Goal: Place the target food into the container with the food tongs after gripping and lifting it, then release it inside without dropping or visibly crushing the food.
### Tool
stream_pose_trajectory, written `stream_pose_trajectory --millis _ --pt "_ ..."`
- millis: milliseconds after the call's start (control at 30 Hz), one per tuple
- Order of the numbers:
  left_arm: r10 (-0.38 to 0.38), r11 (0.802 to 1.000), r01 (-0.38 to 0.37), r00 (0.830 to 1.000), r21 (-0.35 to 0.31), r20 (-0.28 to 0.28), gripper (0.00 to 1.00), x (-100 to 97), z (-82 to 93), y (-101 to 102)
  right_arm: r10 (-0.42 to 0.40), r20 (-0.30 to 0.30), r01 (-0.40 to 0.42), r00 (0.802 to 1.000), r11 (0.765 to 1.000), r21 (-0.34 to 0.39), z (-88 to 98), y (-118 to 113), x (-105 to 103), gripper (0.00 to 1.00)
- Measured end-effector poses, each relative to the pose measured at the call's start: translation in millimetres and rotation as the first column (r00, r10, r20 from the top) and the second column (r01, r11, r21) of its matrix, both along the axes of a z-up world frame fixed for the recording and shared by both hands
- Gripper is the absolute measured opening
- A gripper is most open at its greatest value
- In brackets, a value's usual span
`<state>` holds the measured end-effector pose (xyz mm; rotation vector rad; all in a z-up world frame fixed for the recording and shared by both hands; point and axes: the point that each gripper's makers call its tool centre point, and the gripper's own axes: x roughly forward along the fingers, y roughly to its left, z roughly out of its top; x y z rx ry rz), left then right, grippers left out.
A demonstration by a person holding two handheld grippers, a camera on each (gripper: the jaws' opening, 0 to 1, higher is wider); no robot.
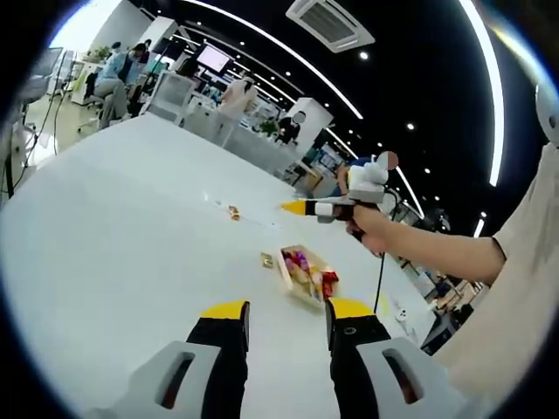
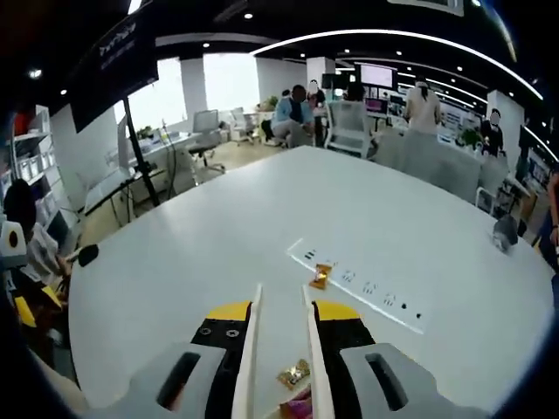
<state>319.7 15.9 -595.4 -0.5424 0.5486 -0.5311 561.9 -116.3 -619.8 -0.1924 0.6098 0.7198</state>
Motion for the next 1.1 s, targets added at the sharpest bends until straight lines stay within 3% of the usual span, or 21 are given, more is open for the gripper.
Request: stream_pose_trajectory --millis 1100 --pt "0.035 0.999 -0.035 0.999 -0.001 -0.030 0.36 7.0 -11.4 16.8 -0.019 -0.030 0.018 0.999 0.999 -0.049 -33.7 10.3 49.0 0.26"
